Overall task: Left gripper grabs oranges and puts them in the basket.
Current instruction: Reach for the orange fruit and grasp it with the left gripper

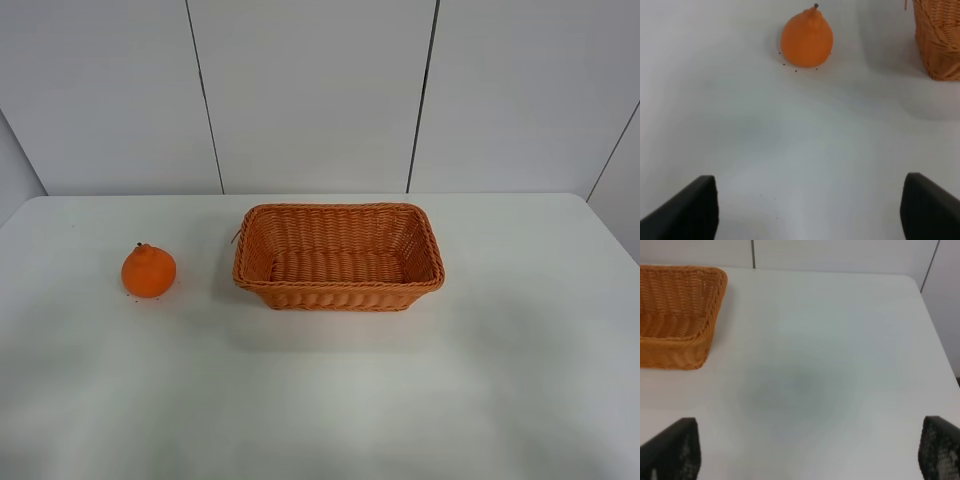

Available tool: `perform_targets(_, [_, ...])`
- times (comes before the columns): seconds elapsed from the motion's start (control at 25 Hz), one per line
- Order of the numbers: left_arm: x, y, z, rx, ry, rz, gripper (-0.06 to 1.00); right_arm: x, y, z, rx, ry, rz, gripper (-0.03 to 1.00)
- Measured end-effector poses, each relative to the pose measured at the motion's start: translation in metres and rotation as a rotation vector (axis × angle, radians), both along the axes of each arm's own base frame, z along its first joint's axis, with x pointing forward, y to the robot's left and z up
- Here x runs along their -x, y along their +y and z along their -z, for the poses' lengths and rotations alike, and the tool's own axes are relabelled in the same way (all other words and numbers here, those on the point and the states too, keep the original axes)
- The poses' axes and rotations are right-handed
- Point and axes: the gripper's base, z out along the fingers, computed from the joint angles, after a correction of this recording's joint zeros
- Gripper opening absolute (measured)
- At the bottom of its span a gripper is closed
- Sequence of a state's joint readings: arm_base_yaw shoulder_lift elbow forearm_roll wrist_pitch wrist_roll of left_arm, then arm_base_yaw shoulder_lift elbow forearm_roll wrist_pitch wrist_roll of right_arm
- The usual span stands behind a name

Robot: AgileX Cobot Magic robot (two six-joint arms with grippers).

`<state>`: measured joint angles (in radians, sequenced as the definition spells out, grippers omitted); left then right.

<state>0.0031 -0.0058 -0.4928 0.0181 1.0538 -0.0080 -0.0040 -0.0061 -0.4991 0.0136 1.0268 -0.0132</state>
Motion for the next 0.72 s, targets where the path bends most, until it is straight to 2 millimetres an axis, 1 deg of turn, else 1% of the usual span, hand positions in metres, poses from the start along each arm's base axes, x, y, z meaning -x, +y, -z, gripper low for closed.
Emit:
perform_targets(0.52, [0.0, 0.0, 0.0, -0.001, -0.003, -0.001, 0.85, 0.0, 0.0, 0.0, 0.0, 0.0, 0.0, 0.69])
perform_targets(0.64, [-0.001, 0.0, -0.012, 0.002, -0.007, 0.001, 0.85, 0.0, 0.0, 0.0, 0.0, 0.0, 0.0, 0.69])
perform_targets(0.72, [-0.008, -0.001, -0.028, 0.007, 0.014, 0.005, 0.85, 0.0, 0.0, 0.0, 0.0, 0.0, 0.0, 0.69])
